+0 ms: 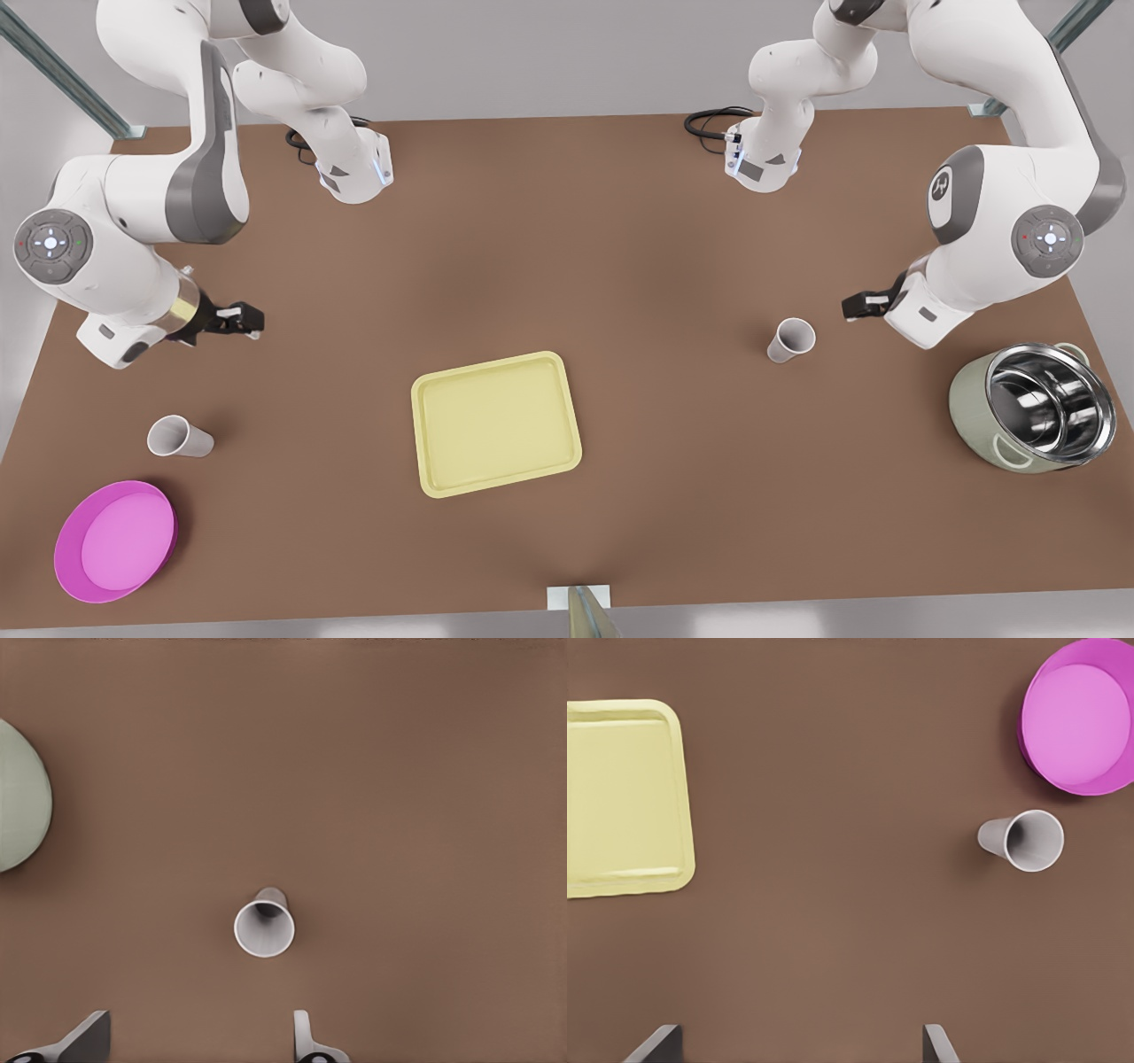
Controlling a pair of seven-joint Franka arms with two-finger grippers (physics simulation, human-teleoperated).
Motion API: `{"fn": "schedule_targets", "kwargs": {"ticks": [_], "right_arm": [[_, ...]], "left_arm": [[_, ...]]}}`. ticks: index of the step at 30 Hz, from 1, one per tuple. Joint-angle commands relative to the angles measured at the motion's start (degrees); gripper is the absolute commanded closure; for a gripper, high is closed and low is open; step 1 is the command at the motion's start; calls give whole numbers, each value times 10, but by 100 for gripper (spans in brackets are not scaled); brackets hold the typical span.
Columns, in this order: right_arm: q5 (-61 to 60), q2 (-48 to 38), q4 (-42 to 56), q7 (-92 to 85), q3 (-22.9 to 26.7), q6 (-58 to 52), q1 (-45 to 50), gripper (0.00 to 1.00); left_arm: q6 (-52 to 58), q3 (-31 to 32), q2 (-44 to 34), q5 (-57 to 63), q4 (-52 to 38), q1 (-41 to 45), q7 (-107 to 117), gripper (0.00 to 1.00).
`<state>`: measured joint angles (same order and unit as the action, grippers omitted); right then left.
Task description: Use both arms to respectively pick up the white IKEA cups from the middle-left and middle-right positions, then place the white IKEA cups onto the middle-middle tray, ensuring that the cups remain upright and do not tip over
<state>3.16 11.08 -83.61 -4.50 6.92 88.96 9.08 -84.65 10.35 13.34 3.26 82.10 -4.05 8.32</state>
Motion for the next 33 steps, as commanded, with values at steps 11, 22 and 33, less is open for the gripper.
{"fn": "schedule_targets", "kwargs": {"ticks": [11,22,33], "right_arm": [[1,125,10,-116,0,109,-98,0],[-70,332,173,-162,47,184,-203,0],[-139,397,180,-191,74,224,-234,0]], "left_arm": [[-342,-67,18,-9,305,-3,-26,0],[-404,-74,48,-48,380,6,-62,0],[-413,-74,69,-51,393,7,-59,72]]}}
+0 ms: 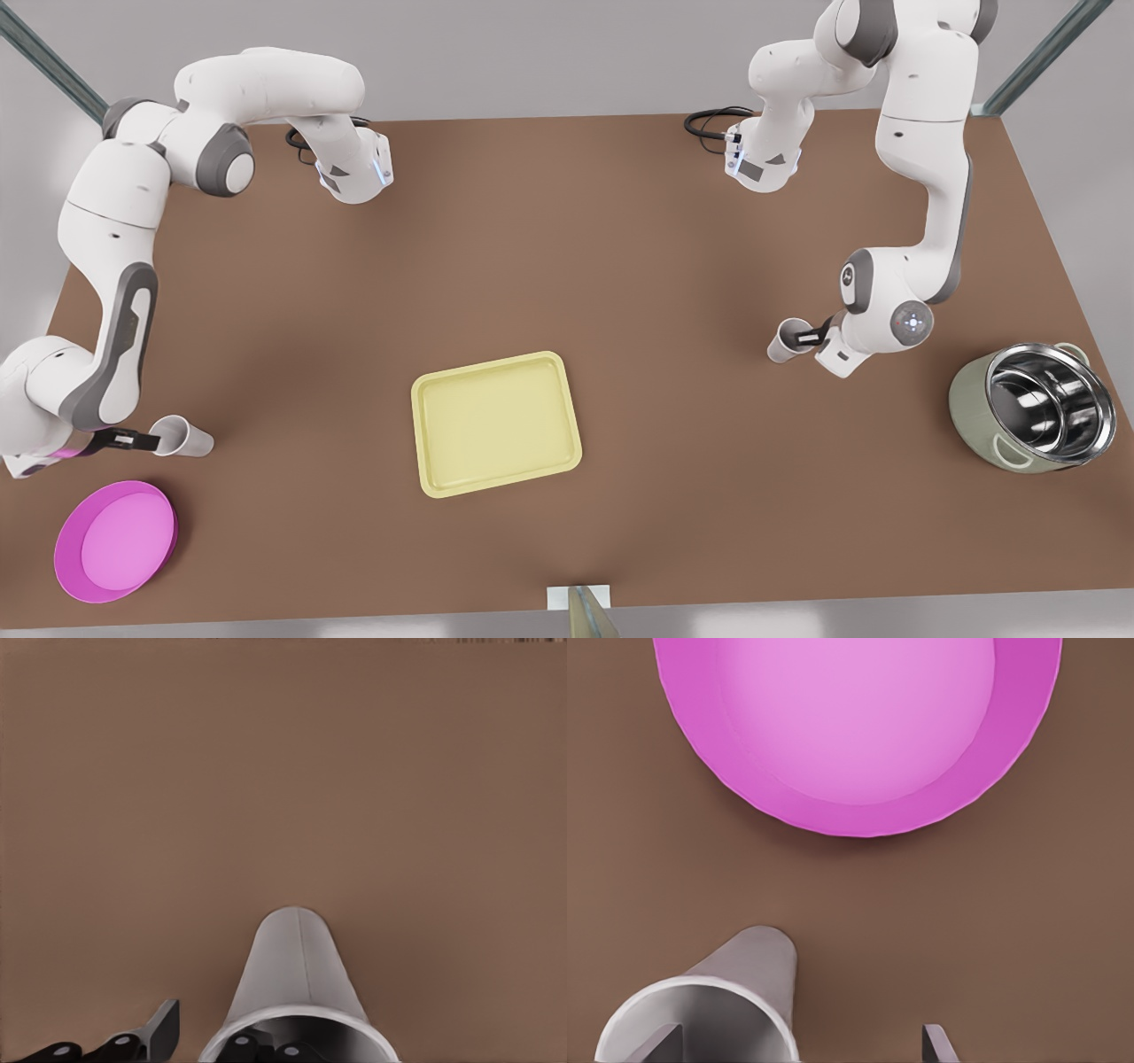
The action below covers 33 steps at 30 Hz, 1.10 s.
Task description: Use both arms to respectively pick up the white IKEA cups from the middle-left and middle-right positions, then place the white IKEA cups onto the middle-middle tray, ensuring that the cups remain upright and do not tip over
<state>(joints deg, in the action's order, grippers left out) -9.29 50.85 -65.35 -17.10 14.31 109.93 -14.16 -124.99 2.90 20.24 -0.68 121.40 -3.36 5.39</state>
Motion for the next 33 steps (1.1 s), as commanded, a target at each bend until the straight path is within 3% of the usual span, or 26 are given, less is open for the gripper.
{"fn": "schedule_targets", "kwargs": {"ticks": [1,2,7,8,10,13,16,17,23,25,30,31,32,33], "right_arm": [[-14,-1,-7,-66,0,14,-2,0],[-13,-1,-10,-66,0,14,-2,0],[-13,-3,-27,-68,-2,8,-2,0],[-13,-3,-33,-68,-2,10,-2,0],[-13,-1,-36,-72,-2,10,-1,0],[-14,8,-43,-72,-2,19,-1,0],[-15,16,-43,-72,-2,31,-1,0],[-15,18,-43,-72,-2,31,-1,4],[-16,15,-42,-102,-2,30,-2,63],[-15,13,-42,-103,-2,25,-1,75],[-23,-1,-43,-113,-24,-19,4,79],[-23,-9,-46,-118,-28,-32,11,79],[-24,-22,-47,-123,-32,-42,29,79],[-24,-37,-48,-123,-32,-57,56,79]], "left_arm": [[-9,0,0,-13,0,0,-29,75],[-7,0,0,-13,-1,1,-29,79],[8,1,-22,-27,-30,26,-10,79],[39,15,-2,-24,-97,55,64,79],[197,23,83,-24,-323,94,195,79],[179,34,251,-24,-563,205,446,79],[24,83,287,-23,-579,241,618,79],[19,83,288,-21,-581,266,631,79],[32,96,335,-23,-622,321,650,79],[27,94,349,-23,-629,329,647,79],[46,95,373,-23,-632,341,647,79],[52,95,372,-22,-632,341,650,72],[54,95,372,-23,-632,342,649,51],[63,95,372,-23,-632,342,650,51]]}}
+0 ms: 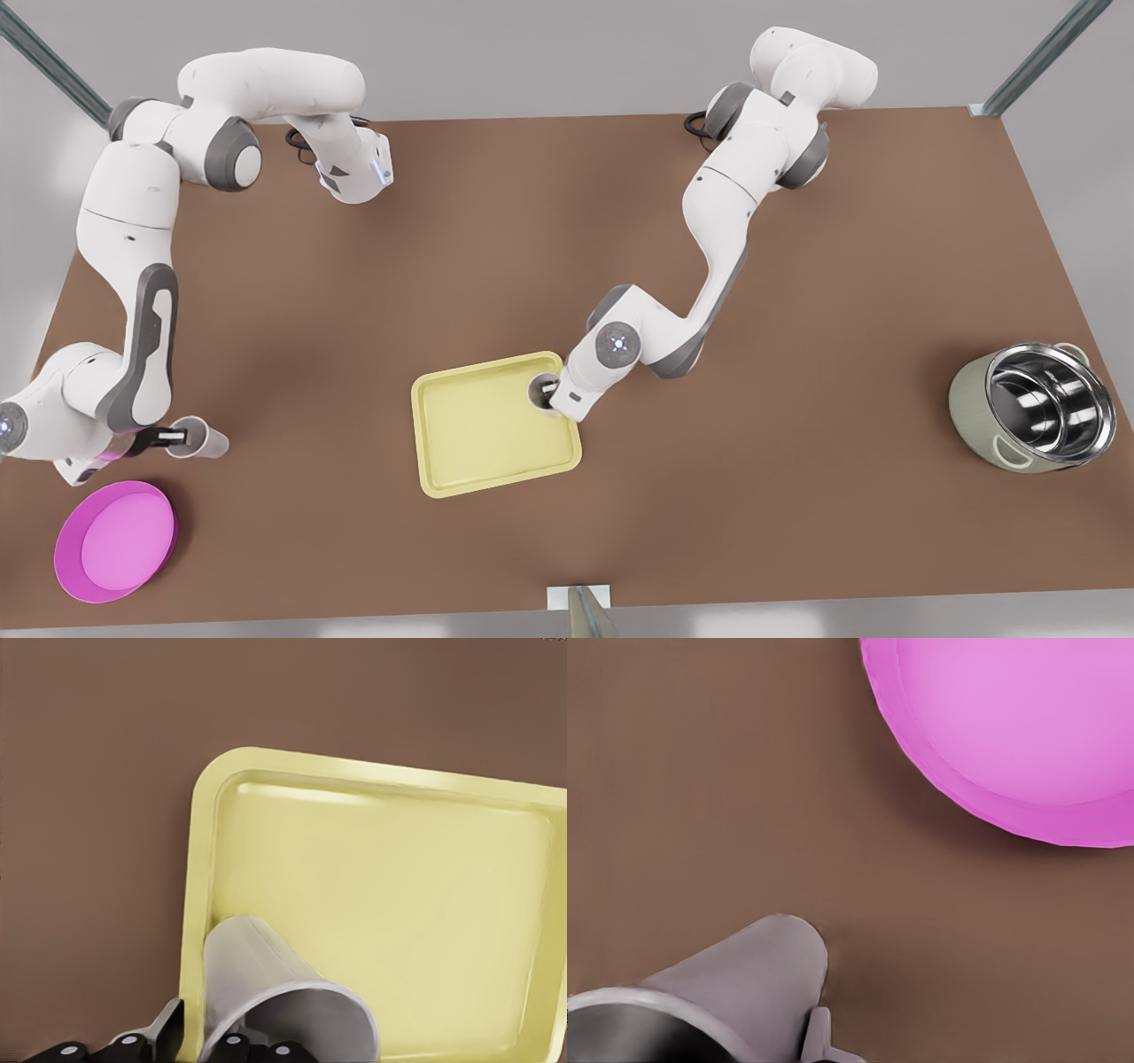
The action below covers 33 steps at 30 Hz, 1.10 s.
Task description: Use both arms to respectively pick up the white IKEA cups from the middle-left and middle-right positions, then place the white IKEA cups onto the middle-middle tray, ensuring that the cups remain upright and do not tip over
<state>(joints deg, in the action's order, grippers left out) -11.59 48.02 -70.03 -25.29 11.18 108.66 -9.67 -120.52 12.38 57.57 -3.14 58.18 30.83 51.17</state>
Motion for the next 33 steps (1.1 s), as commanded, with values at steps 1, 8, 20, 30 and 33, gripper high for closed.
{"fn": "schedule_targets", "kwargs": {"ticks": [1,8,20,30,33], "right_arm": [[-8,-20,-1,-34,-5,-60,41,79],[-77,-21,8,234,-4,-7,280,79],[-101,-1,-8,457,-4,81,439,79],[-99,1,-31,452,-3,88,433,0],[-99,1,-30,451,-3,89,433,0]], "left_arm": [[18,0,-1,2,-1,0,192,51],[-9,1,3,1,-3,0,198,0],[189,-12,-94,23,-3,-33,196,0],[390,-38,-453,48,274,-291,-404,0],[433,-10,-454,46,275,-288,-403,0]]}}
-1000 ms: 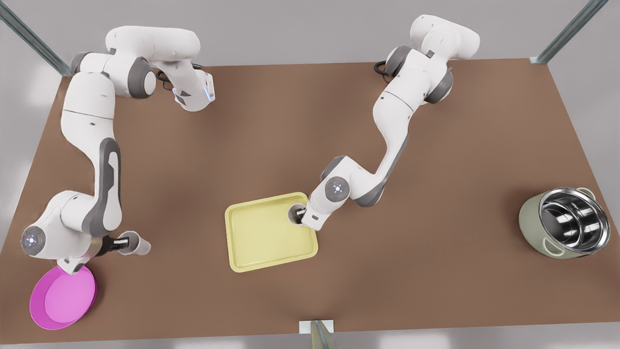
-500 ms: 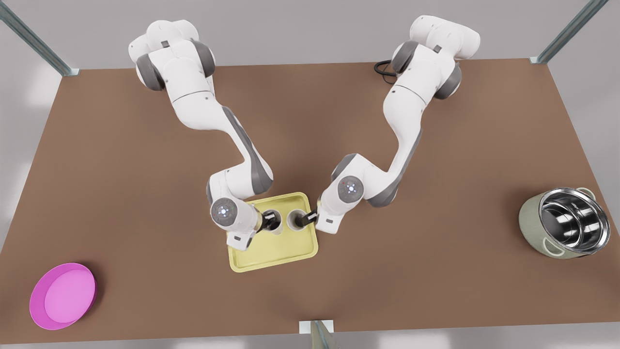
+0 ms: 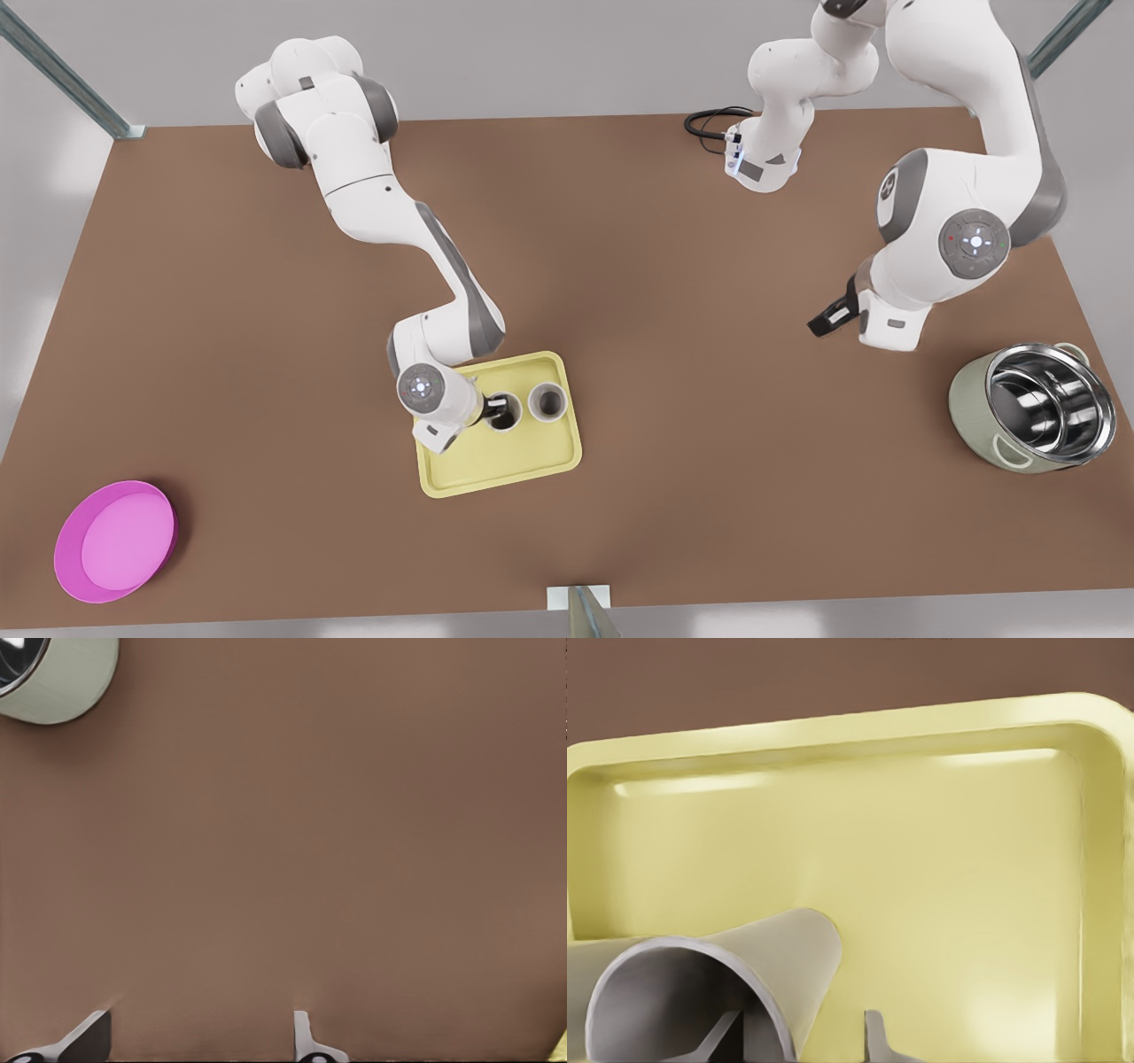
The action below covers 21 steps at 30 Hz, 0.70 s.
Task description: Use both arms to respectively pick up the white IKEA cups from the middle-left and middle-right positions, then place the white IKEA cups onto the middle-middle tray, ensuring that the cups remain upright and do not tip over
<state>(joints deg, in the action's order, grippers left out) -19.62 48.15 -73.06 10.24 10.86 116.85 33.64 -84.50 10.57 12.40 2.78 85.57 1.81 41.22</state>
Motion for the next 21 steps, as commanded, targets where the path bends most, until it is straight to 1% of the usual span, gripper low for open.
{"fn": "schedule_targets", "kwargs": {"ticks": [1,3,4,9,10,12,13,14,15,16,17,19,20,21], "right_arm": [[-18,-2,0,95,0,7,-1,0],[-18,-2,0,93,0,7,-3,0],[-17,-2,0,92,1,6,-5,0],[-16,-34,-2,87,5,-30,-11,0],[-16,-51,-2,87,5,-54,-12,0],[9,-80,5,88,14,-145,-36,0],[56,-80,20,51,36,-205,-66,0],[123,-80,35,-4,46,-244,-91,0],[136,-82,39,-88,46,-249,-137,0],[152,-82,48,-142,65,-250,-149,0],[193,-99,48,-149,63,-258,-154,0],[208,-198,32,-144,47,-322,-174,0],[211,-243,19,-138,14,-343,-195,0],[222,-295,-8,-117,5,-346,-198,0]], "left_arm": [[73,9,-1,-14,1,-1,-304,0],[65,8,14,-17,-3,-2,-304,0],[42,8,14,-16,-3,-3,-305,0],[39,7,21,-17,-3,-6,-305,0],[39,7,21,-18,-2,-7,-304,0],[38,7,23,-17,-3,-6,-304,0],[38,7,24,-18,-3,-4,-304,0],[39,7,24,-17,-3,-6,-304,0],[39,7,24,-18,-3,-5,-303,0],[41,7,24,-27,-3,-8,-303,0],[42,7,24,-30,-3,-8,-303,0],[42,7,24,-30,-3,-8,-304,0],[42,7,24,-30,-3,-8,-304,0],[42,7,24,-30,-3,-8,-304,0]]}}
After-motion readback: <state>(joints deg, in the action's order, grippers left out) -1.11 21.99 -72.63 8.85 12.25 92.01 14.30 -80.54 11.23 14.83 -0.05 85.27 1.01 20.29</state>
